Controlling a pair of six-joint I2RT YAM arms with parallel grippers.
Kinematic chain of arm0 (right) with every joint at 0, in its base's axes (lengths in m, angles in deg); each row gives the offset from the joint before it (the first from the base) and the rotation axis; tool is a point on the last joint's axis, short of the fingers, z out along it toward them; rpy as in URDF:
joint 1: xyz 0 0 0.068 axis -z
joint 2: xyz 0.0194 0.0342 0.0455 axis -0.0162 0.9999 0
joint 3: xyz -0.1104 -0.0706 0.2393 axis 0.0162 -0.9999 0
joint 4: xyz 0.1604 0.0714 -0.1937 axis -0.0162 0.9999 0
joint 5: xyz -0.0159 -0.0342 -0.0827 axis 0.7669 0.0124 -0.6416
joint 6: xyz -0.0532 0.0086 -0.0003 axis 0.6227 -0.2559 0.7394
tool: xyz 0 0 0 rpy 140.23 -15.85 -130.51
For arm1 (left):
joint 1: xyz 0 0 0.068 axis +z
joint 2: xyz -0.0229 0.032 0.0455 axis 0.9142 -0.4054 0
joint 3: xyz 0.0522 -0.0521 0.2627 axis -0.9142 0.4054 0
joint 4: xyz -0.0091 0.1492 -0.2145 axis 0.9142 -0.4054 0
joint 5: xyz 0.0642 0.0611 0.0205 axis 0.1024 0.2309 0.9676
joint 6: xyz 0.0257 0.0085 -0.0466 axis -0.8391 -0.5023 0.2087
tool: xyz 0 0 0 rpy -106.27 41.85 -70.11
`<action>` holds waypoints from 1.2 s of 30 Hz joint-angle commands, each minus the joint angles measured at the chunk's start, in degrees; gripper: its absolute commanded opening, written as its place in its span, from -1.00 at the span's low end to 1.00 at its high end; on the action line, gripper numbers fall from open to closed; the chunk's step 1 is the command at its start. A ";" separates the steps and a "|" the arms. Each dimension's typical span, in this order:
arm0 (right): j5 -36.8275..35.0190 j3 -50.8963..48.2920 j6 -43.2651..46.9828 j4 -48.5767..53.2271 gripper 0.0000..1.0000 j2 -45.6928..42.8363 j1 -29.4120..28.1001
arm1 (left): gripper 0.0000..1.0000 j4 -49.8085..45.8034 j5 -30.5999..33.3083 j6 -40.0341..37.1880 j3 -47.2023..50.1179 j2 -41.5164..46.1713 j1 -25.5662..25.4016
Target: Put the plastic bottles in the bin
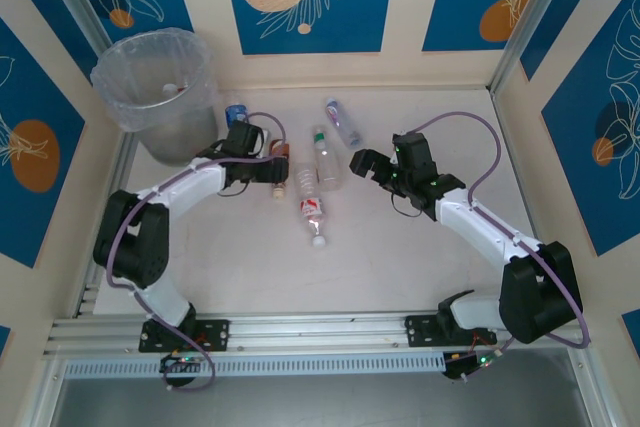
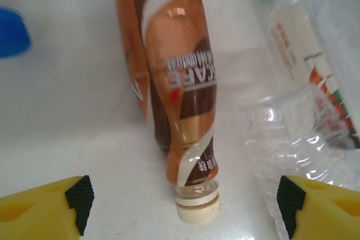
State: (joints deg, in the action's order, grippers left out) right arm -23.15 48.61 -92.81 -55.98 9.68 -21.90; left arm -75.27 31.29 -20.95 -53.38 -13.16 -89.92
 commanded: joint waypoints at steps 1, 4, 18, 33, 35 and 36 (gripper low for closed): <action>-0.47 0.06 -0.64 -0.16 1.00 0.16 -0.15 | 0.69 1.60 -0.35 1.18 0.74 -2.02 -2.05; -0.46 0.15 -0.79 -0.09 1.00 0.27 -0.11 | 0.65 3.08 3.98 3.73 2.04 -3.74 -4.28; -0.45 0.00 -0.10 1.08 1.00 -0.27 -0.11 | 0.41 10.84 10.02 7.45 5.24 -8.52 -5.75; -0.45 0.54 0.55 1.34 1.00 -0.21 0.06 | 0.22 11.38 14.57 8.87 4.41 -11.86 -6.57; -0.45 0.58 0.52 1.34 1.00 -0.15 0.12 | 0.22 11.17 14.92 8.87 3.93 -12.26 -6.65; -0.37 0.58 0.64 1.34 1.00 -0.09 0.15 | 0.22 11.03 15.12 8.87 3.69 -12.56 -6.74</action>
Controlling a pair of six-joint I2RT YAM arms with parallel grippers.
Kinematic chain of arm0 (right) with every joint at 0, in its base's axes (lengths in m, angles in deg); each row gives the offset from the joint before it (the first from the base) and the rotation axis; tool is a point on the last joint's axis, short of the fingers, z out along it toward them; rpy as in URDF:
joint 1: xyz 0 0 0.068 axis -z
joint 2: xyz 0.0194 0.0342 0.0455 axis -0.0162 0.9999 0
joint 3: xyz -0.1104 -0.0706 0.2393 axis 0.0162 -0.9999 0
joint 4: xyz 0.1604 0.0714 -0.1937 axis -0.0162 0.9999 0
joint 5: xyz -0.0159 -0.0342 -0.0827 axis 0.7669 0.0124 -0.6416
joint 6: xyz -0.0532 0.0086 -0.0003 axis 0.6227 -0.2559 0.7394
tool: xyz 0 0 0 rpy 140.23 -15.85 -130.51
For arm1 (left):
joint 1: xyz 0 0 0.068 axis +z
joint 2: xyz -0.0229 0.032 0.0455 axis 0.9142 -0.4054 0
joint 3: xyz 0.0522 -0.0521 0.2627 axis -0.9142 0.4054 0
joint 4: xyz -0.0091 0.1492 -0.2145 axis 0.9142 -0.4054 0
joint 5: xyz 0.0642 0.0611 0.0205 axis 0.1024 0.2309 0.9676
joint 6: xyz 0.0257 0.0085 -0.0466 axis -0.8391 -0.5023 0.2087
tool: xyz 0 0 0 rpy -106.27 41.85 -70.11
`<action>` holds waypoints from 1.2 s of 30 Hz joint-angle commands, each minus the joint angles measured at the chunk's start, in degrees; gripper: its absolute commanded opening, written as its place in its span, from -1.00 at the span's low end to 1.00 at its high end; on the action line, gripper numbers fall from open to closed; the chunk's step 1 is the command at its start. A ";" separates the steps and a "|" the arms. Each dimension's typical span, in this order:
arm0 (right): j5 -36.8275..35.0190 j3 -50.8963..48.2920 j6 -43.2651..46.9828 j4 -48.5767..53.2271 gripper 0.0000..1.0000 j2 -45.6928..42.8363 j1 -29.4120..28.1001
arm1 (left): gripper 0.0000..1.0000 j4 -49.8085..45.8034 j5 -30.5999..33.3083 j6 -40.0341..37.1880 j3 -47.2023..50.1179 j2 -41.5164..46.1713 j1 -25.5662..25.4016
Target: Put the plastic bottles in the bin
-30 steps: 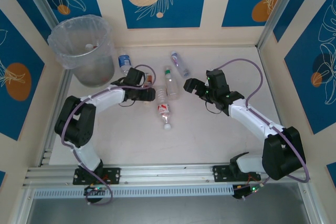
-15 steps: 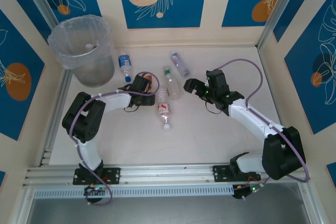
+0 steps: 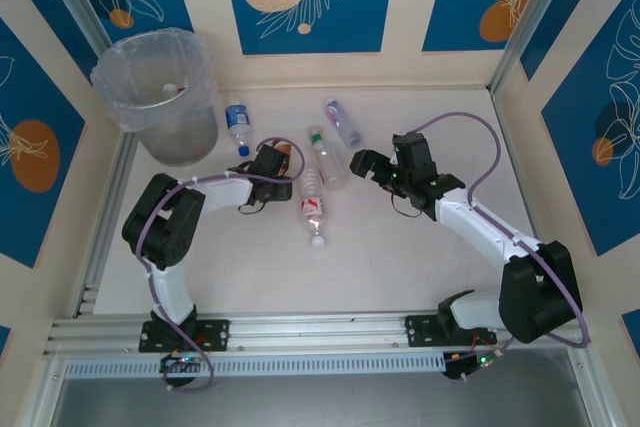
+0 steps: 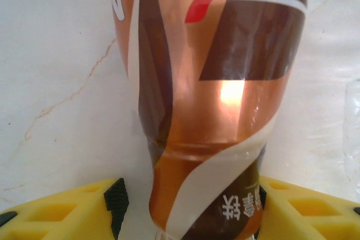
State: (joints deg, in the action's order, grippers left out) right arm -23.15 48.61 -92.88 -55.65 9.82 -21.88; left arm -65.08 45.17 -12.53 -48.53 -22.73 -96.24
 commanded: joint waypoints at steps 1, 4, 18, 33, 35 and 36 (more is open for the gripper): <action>-0.40 0.58 0.61 1.01 1.00 -0.21 0.05 | 0.21 0.97 1.38 0.46 -1.24 -3.18 -0.48; -0.27 0.58 0.59 1.01 1.00 -0.04 0.13 | 0.15 1.10 1.50 0.46 -1.73 -3.83 -0.49; -0.27 0.41 0.41 1.01 1.00 0.04 0.11 | -0.28 -1.21 2.56 -0.61 -2.15 -1.38 -0.66; 8.98 -1.24 5.47 -8.32 1.00 -0.93 -1.98 | -1.00 -5.34 2.37 -0.96 -2.20 7.42 -0.53; 8.77 -1.01 6.95 -8.72 0.99 -0.83 -2.75 | -1.00 -5.74 1.62 -1.08 -2.23 9.00 -0.56; 8.69 -0.79 7.61 -8.60 0.99 -0.74 -3.09 | -1.00 -5.93 1.38 -1.10 -2.25 9.73 -0.55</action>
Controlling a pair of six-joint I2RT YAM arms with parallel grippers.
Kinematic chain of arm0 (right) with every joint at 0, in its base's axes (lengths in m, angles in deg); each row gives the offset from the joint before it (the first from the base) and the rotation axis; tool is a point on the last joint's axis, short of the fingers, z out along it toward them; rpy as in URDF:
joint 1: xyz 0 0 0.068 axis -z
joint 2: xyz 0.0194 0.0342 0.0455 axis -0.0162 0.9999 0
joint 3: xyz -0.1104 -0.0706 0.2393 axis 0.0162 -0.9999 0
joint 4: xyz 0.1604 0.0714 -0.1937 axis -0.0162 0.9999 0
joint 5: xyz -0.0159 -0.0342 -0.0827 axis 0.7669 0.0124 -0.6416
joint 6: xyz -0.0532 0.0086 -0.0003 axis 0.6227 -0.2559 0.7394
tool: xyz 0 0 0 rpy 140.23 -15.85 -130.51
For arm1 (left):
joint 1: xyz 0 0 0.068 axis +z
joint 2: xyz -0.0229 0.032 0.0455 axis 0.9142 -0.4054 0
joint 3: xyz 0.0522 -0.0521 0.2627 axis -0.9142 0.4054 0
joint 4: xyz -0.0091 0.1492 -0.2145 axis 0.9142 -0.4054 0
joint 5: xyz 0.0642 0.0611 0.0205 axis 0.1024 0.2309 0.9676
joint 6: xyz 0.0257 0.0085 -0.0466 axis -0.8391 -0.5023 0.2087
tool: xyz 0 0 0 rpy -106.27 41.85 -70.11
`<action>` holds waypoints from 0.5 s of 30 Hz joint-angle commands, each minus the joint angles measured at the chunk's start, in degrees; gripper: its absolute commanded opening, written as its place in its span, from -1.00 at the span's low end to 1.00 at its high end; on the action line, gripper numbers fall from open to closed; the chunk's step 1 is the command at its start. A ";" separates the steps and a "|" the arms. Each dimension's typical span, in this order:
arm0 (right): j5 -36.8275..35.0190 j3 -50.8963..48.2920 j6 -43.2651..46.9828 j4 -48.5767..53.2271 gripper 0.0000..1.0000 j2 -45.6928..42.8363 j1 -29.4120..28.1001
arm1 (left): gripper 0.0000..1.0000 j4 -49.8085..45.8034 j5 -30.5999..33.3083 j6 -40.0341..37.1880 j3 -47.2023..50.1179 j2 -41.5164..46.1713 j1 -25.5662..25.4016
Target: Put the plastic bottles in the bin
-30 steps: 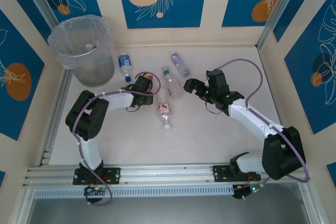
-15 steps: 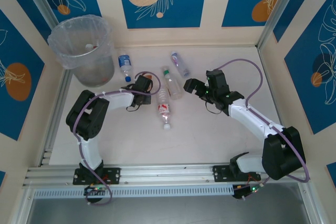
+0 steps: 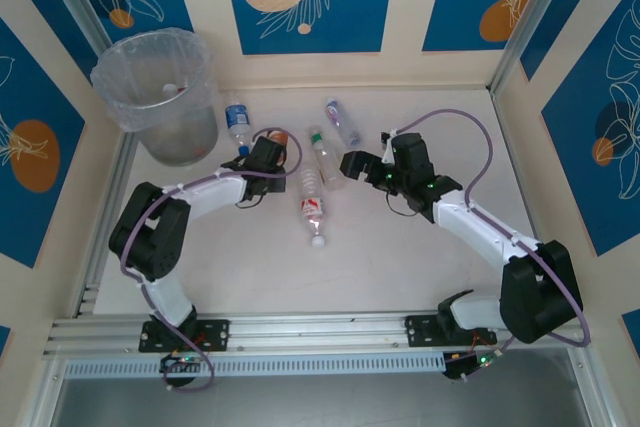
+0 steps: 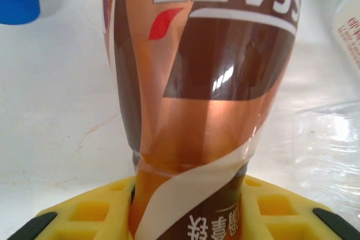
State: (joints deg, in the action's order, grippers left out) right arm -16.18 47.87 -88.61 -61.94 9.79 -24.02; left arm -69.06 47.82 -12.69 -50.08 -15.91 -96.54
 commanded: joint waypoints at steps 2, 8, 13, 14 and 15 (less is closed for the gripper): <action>1.62 0.29 4.43 -2.36 0.99 -0.72 -1.56 | -1.00 -2.03 -2.28 -1.28 -0.84 4.65 -0.27; 1.24 0.36 6.96 -4.06 0.99 -1.37 -2.97 | -1.00 -5.82 -1.04 -1.25 -3.06 7.72 -0.21; 0.43 0.18 8.25 -4.74 0.99 -1.94 -3.70 | -1.00 -7.03 -0.61 -1.70 -3.86 10.60 -0.11; 0.40 0.23 8.51 -4.98 0.99 -2.07 -3.75 | -1.00 -7.28 -0.43 -1.76 -3.97 11.38 -0.08; 0.20 0.03 8.69 -5.28 0.99 -2.20 -3.92 | -1.00 -7.56 -0.36 -1.95 -4.21 12.07 -0.07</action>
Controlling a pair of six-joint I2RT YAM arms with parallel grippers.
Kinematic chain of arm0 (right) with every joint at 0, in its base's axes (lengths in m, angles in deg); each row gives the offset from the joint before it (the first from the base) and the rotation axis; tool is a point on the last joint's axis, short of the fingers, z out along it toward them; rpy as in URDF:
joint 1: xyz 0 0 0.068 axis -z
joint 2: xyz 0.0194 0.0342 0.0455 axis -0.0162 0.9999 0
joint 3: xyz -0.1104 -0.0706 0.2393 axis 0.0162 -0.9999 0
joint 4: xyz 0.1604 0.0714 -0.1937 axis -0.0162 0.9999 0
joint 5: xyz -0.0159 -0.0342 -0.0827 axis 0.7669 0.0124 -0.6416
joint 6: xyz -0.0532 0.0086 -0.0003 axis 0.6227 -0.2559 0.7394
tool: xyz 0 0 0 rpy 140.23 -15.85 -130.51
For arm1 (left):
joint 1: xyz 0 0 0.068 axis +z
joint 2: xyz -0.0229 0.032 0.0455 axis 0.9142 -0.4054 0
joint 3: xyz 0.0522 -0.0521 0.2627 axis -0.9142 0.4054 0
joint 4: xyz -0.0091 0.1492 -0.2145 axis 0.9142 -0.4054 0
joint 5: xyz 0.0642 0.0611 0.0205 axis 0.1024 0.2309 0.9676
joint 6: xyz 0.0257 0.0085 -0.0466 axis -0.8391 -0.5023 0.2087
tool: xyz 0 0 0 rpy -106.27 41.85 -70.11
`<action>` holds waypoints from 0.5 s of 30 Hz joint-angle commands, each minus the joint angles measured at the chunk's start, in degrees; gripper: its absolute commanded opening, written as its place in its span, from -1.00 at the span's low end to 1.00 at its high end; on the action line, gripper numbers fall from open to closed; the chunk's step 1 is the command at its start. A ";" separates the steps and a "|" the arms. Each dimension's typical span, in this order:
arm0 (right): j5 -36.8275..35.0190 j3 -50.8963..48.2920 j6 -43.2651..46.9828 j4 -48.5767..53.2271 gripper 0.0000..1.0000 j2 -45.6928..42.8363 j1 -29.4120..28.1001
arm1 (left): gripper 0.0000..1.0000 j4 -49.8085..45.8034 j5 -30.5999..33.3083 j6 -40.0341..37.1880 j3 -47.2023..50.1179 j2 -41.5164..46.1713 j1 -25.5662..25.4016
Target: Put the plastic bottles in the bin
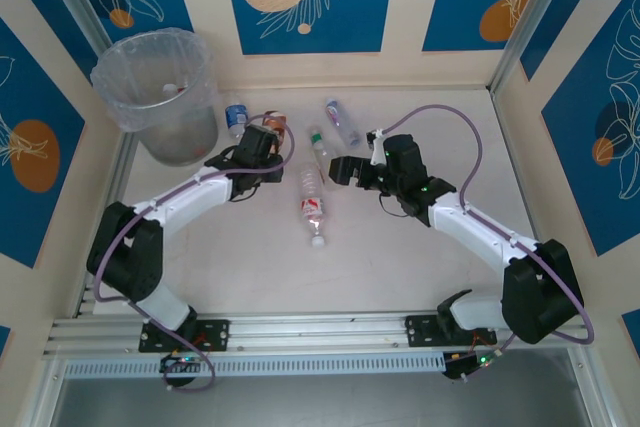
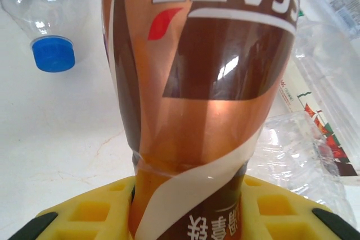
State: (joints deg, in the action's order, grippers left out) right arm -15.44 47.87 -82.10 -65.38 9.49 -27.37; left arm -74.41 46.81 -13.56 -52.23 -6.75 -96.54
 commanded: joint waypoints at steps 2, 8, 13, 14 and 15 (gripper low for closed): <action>-1.94 -1.07 3.53 -4.20 0.99 -2.37 -1.23 | -1.00 -3.30 0.29 -1.65 -2.85 4.12 0.12; -5.62 -4.70 5.91 -10.88 1.00 -3.79 -3.11 | -1.00 -6.81 0.76 -2.73 -5.09 7.52 0.14; -5.35 -4.36 7.19 -10.69 0.99 -3.93 -3.52 | -1.00 -9.36 1.16 -3.95 -7.41 10.36 0.43; -5.70 -4.20 7.33 -10.49 0.99 -4.01 -3.54 | -1.00 -9.96 1.63 -4.29 -7.99 11.05 0.45; -6.56 -4.09 6.99 -10.08 0.99 -4.01 -3.52 | -1.00 -10.63 2.13 -4.59 -8.70 11.59 0.57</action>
State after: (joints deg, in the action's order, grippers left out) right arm -19.87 43.41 -76.83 -73.81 6.73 -30.58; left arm -82.02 47.05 -16.12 -57.93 2.21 -96.48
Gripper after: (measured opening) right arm 0.993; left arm 0.360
